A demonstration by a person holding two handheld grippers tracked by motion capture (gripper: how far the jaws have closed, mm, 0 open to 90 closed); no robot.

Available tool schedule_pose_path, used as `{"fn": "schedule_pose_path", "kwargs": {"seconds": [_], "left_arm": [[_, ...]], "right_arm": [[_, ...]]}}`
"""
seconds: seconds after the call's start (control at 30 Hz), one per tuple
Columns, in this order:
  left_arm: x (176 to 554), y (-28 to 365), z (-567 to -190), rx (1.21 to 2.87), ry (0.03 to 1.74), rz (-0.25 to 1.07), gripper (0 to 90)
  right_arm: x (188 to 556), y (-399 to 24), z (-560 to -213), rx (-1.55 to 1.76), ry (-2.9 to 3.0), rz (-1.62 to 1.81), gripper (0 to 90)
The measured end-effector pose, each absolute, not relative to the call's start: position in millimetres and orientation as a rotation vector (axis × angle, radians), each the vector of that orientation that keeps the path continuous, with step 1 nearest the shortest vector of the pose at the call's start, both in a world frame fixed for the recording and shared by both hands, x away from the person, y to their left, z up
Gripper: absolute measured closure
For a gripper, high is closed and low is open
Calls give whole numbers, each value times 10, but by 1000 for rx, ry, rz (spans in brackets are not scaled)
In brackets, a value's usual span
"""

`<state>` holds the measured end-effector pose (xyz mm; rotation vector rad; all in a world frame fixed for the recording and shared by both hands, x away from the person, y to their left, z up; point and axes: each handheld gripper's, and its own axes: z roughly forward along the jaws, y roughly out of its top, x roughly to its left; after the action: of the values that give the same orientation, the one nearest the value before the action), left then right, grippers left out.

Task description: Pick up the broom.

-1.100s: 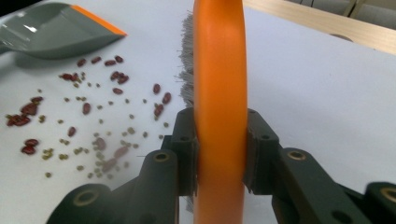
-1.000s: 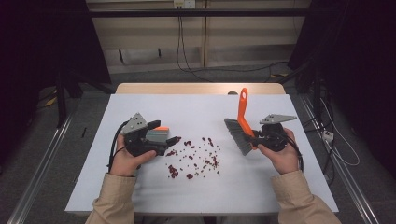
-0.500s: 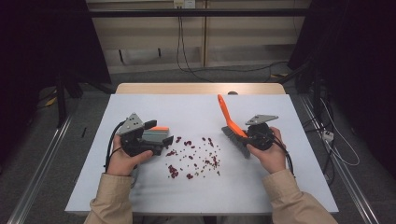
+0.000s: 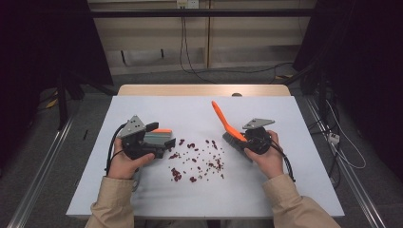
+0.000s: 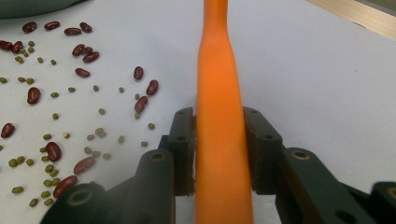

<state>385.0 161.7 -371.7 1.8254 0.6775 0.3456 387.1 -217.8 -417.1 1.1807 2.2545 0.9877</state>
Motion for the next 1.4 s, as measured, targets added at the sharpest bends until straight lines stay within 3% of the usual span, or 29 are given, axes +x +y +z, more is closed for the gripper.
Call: {"fn": "schedule_pose_path", "kwargs": {"seconds": [0.1,0.2,0.4,1.4], "left_arm": [[3847,1624,-3714,1825,680,345,90],[3842,1634,-3709,1822,681,351,90],[3835,1660,-3711,1836,677,362,90],[3653,2119,-4041,1813,799,347,41]], "right_arm": [[3874,-2187,-4180,1200,2235,1019,593],[3861,-2203,-4159,1215,2213,1063,594],[3855,-2209,-4207,1211,2198,1083,706],[3967,-2150,-4127,1172,2105,1079,712]]}}
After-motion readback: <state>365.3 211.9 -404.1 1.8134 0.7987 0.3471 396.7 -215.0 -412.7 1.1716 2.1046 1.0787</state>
